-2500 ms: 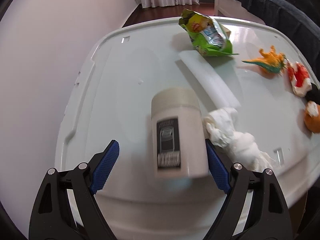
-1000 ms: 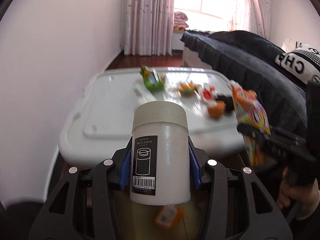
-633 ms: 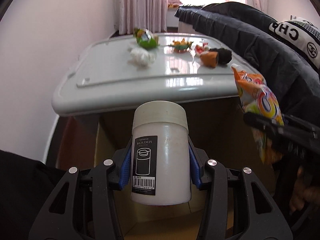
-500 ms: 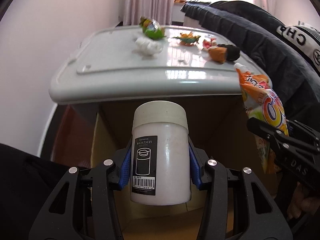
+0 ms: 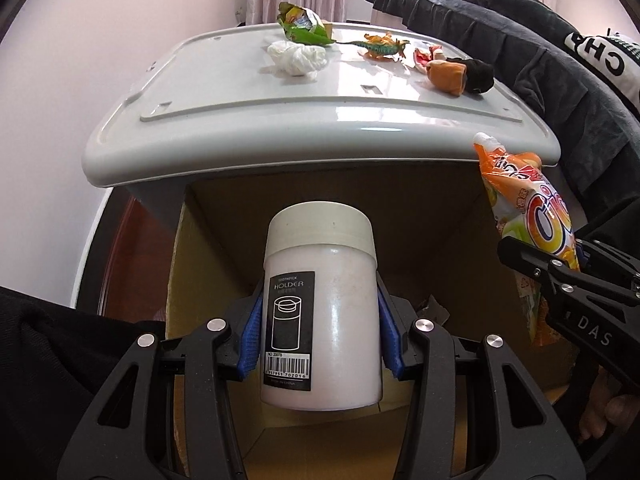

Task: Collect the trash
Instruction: 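Carry the pouch and jar over the box and open both grippers, then grasp the orange sock on the lid with the right gripper, then hold the orange sock with the right gripper while the left gripper grasps the white tissue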

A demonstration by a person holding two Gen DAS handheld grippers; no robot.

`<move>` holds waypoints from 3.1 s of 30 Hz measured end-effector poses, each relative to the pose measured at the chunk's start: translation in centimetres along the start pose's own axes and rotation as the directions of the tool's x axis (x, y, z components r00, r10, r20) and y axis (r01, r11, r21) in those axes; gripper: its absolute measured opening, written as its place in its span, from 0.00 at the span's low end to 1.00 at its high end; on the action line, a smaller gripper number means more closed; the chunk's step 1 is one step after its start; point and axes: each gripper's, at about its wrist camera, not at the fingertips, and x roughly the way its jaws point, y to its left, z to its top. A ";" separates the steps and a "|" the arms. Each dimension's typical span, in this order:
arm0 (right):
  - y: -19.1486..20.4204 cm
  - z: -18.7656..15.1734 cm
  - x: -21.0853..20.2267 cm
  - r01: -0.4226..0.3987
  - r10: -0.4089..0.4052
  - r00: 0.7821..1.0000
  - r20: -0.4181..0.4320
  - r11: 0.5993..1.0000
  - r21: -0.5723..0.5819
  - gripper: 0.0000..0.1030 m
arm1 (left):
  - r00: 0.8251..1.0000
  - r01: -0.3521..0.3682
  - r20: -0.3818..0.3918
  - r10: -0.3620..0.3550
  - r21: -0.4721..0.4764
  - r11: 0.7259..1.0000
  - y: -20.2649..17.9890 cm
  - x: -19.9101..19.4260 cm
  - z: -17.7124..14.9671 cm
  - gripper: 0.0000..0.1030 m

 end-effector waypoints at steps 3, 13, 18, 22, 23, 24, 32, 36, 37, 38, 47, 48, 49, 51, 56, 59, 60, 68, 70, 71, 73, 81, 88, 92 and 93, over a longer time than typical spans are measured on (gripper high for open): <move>0.1 0.0 0.2 0.002 -0.002 1.000 -0.014 1.000 -0.001 0.36 | 1.000 -0.009 -0.023 0.009 -0.011 1.000 0.3 0.5 -0.1 0.45; -0.2 0.1 0.5 0.002 -0.001 1.000 -0.027 1.000 0.010 0.37 | 0.998 -0.028 -0.057 0.027 -0.020 0.999 0.6 1.2 -0.2 0.45; -0.2 0.0 0.6 0.004 -0.004 0.999 -0.037 1.000 0.011 0.46 | 0.996 -0.054 -0.068 0.052 -0.032 0.998 0.7 1.4 -0.1 0.47; -0.5 0.1 0.0 0.017 -0.017 1.000 -0.008 0.999 0.031 0.62 | 0.995 -0.083 -0.058 0.079 -0.068 0.994 1.3 1.4 -0.1 0.75; -0.6 0.1 -0.1 0.019 -0.019 1.000 -0.004 0.999 0.041 0.62 | 0.996 -0.071 -0.056 0.066 -0.080 0.994 1.5 1.4 -0.1 0.75; -0.8 0.1 -0.1 0.021 -0.021 1.000 -0.002 0.999 0.047 0.62 | 0.996 -0.069 -0.055 0.065 -0.086 0.994 1.6 1.4 -0.1 0.75; -2.0 0.5 -0.3 0.014 -0.014 1.000 -0.002 0.993 0.115 0.63 | 0.995 -0.080 -0.073 0.072 -0.111 0.991 2.1 1.6 -0.1 0.75; -2.8 2.9 -0.7 -0.009 0.003 0.999 0.037 0.989 0.149 0.64 | 0.995 -0.075 -0.070 0.066 -0.131 0.989 2.4 1.5 0.0 0.75; -3.1 3.6 -0.7 -0.008 0.001 0.999 0.045 0.988 0.155 0.67 | 0.995 -0.073 -0.070 0.064 -0.135 0.988 2.5 1.5 0.0 0.75; -3.4 4.7 -0.5 -0.006 -0.003 0.999 0.055 0.986 0.166 0.68 | 0.995 -0.072 -0.072 0.063 -0.137 0.988 2.5 1.6 0.0 0.75; -5.5 12.5 2.4 0.033 -0.053 0.993 0.102 0.981 0.192 0.68 | 0.995 -0.061 -0.083 0.051 -0.126 0.990 2.3 2.0 0.0 0.75; -5.6 13.3 2.8 0.035 -0.056 0.993 0.106 0.982 0.188 0.68 | 0.995 -0.058 -0.083 0.047 -0.129 0.990 2.3 2.0 0.0 0.75; -5.8 13.8 3.2 0.037 -0.059 0.992 0.110 0.982 0.187 0.69 | 0.996 -0.054 -0.083 0.044 -0.132 0.990 2.4 2.0 0.0 0.75; -6.0 14.8 3.9 0.038 -0.061 0.991 0.115 0.980 0.195 0.71 | 0.996 -0.047 -0.082 0.036 -0.138 0.989 2.5 2.0 0.0 0.75; -6.4 16.7 5.9 0.044 -0.070 0.991 0.118 0.976 0.214 0.73 | 0.997 -0.036 -0.069 0.027 -0.134 0.990 2.4 1.8 0.0 0.75; -6.2 17.5 7.1 0.066 -0.093 0.989 0.116 0.973 0.219 0.76 | 0.998 -0.033 -0.061 0.025 -0.120 0.992 2.1 1.5 -0.1 0.75; -6.3 17.7 7.4 0.068 -0.095 0.989 0.114 0.972 0.224 0.76 | 0.998 -0.032 -0.058 0.025 -0.115 0.993 2.1 1.4 -0.1 0.75; -5.5 19.8 11.5 0.150 -0.171 0.982 0.076 0.962 0.227 0.77 | 0.998 -0.038 -0.057 0.031 -0.121 0.992 2.6 1.3 -0.4 0.75; -5.3 20.1 12.3 0.165 -0.184 0.981 0.064 0.959 0.230 0.77 | 0.998 -0.039 -0.062 0.031 -0.132 0.990 2.9 1.3 -0.4 0.75; -5.4 20.1 12.6 0.176 -0.195 0.979 0.060 0.957 0.231 0.77 | 0.998 -0.039 -0.063 0.031 -0.139 0.990 3.1 1.3 -0.4 0.75; -5.2 20.1 13.0 0.203 -0.222 0.973 0.059 0.953 0.225 0.76 | 0.997 -0.041 -0.064 0.032 -0.147 0.988 3.3 1.4 -0.4 0.75; -4.4 19.3 13.0 0.279 -0.296 0.952 0.079 0.944 0.176 0.49 | 0.997 -0.043 -0.068 0.033 -0.152 0.987 3.5 1.5 -0.4 0.75; -4.1 18.5 12.5 0.286 -0.307 0.944 0.118 0.944 0.162 0.37 | 0.996 -0.057 -0.075 0.045 -0.157 0.986 3.6 1.8 -0.4 0.75; -4.1 18.2 12.2 0.281 -0.301 0.945 0.127 0.947 0.154 0.36 | 0.997 -0.060 -0.065 0.050 -0.157 0.986 3.6 1.7 -0.5 0.75; -4.2 18.0 12.1 0.275 -0.295 0.947 0.129 0.949 0.154 0.36 | 0.997 -0.057 -0.063 0.047 -0.161 0.985 3.7 1.7 -0.5 0.75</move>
